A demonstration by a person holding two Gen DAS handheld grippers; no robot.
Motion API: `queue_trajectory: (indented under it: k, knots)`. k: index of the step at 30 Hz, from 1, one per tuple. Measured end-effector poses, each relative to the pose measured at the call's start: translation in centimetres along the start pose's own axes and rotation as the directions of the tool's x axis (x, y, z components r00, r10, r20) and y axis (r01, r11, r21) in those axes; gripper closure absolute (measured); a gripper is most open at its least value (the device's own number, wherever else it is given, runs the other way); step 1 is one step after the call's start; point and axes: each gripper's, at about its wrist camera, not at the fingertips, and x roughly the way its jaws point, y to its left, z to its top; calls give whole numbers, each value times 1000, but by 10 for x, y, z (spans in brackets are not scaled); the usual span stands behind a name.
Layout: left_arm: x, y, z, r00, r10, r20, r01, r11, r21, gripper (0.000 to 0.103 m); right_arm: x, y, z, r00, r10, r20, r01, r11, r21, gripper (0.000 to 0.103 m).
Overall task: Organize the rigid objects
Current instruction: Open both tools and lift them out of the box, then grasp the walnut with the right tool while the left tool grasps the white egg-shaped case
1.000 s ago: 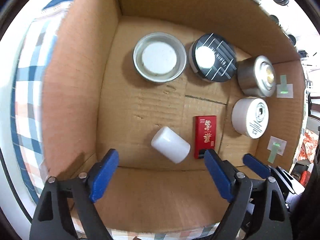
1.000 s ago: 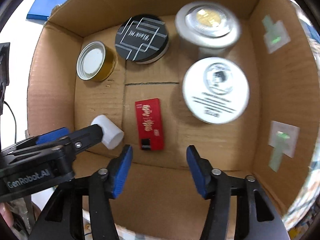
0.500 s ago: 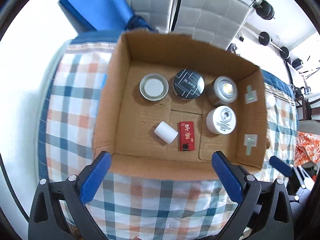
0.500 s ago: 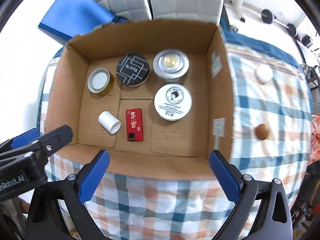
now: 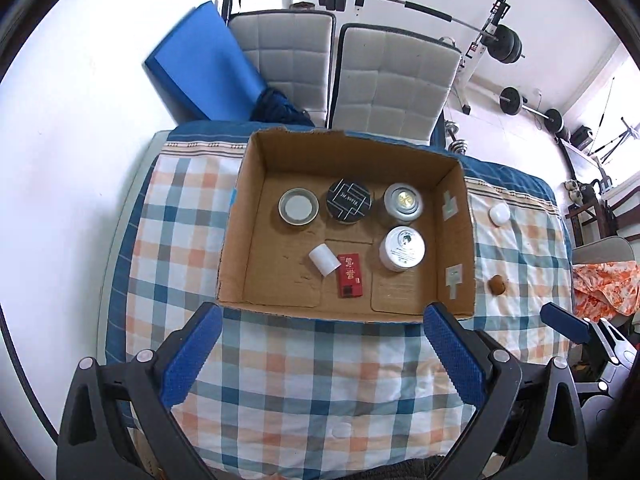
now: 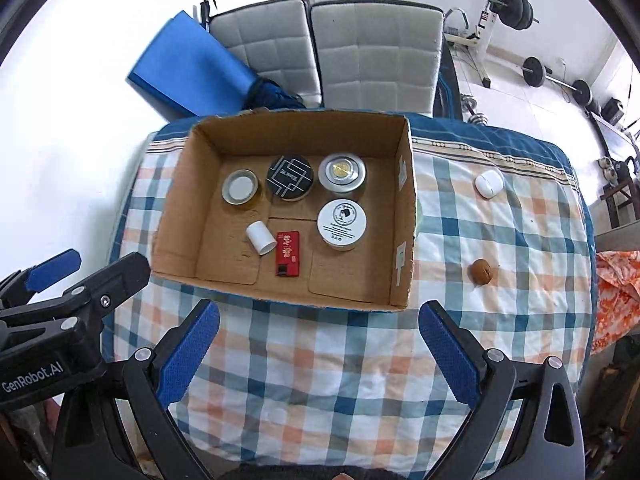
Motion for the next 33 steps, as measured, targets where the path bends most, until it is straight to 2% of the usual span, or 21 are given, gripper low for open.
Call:
queue_trajectory:
  k: [8,12,15,19,21,23,24,25,29,33]
  knots:
    - [-2,-31,-3,1000,-7,9,6,1000,18,0,-12,-28,-7,1000,23,11,-24,999,30,1]
    - [18,-70,-1,1000,-7,3,6,998,59,0,-7,-72,-10,1000,-8,-4,8,996,92,1]
    - [42,-97,2,1000,-12,-21,13,997,82,0,9,-120,-13,998,-54,-33,59,984,171,1]
    - [79,-128,8,998,-18,-57,23,995,95,0,47,-191,-15,994,-69,-89,92,952,292,1]
    - [104,-141,11,996,2,-84,8,994,110,0,69,-216,-12,993,-47,-108,80,943,322,2]
    - [123,-149,13,994,4,-110,9,994,111,0,92,-235,-8,990,-45,-132,86,941,327,8]
    - [133,-153,15,992,14,-129,0,994,112,0,108,-245,-5,987,-51,-150,98,942,320,15]
    - [144,-157,17,989,17,-147,-1,994,111,0,122,-251,-1,984,-59,-170,110,945,309,19]
    - [172,-167,22,983,41,-177,-22,994,106,0,170,-261,6,973,-54,-224,117,954,276,23]
    - [190,-170,27,978,68,-199,-48,993,105,0,213,-262,10,955,-64,-291,137,962,237,35]
